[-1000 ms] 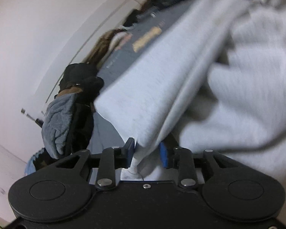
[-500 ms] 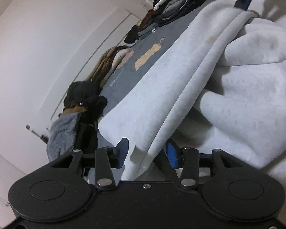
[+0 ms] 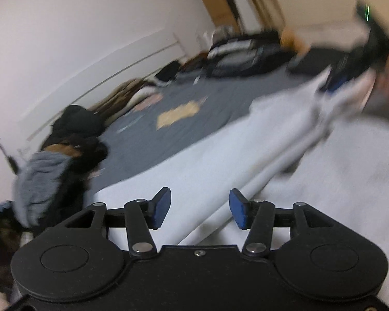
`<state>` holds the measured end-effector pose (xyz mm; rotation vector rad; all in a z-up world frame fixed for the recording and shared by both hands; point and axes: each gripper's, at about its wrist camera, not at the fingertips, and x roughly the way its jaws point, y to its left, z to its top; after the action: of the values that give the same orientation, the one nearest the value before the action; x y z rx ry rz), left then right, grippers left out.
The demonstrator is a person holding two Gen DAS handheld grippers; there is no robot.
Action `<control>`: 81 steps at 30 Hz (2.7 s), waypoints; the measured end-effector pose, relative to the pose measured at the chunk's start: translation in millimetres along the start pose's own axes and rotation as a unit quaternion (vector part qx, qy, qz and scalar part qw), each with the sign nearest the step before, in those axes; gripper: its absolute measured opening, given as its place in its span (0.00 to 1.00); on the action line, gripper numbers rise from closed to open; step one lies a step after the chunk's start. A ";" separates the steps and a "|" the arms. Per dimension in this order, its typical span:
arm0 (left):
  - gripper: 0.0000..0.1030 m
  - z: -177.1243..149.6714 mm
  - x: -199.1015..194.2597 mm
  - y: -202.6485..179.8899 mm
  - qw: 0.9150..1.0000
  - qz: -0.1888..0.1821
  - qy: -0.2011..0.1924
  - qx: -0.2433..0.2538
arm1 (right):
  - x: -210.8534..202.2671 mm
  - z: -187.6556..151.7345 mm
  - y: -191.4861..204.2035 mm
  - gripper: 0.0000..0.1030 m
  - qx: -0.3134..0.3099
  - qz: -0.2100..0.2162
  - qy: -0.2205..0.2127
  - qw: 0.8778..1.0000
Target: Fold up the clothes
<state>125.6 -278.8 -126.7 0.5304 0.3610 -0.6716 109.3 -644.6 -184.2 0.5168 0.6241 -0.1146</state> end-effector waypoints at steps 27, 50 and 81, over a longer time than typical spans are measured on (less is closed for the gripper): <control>0.18 41.0 136.2 -125.2 0.994 -0.041 0.056 -0.085 | 1.5 12.3 -18.5 0.04 0.114 0.124 -0.046 0.985; 0.56 -5.6 19.8 -33.4 0.993 0.114 -0.002 -0.012 | -7.1 8.0 38.4 0.21 0.000 0.089 -0.038 0.995; 0.55 -65.9 35.3 85.0 0.938 0.089 0.020 -0.333 | 22.4 -17.1 103.9 0.53 -0.092 0.051 -0.020 0.994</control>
<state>198.5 -202.5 -167.6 -0.0724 0.5416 -0.3272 144.9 -544.8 -164.7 0.3665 0.5609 0.0297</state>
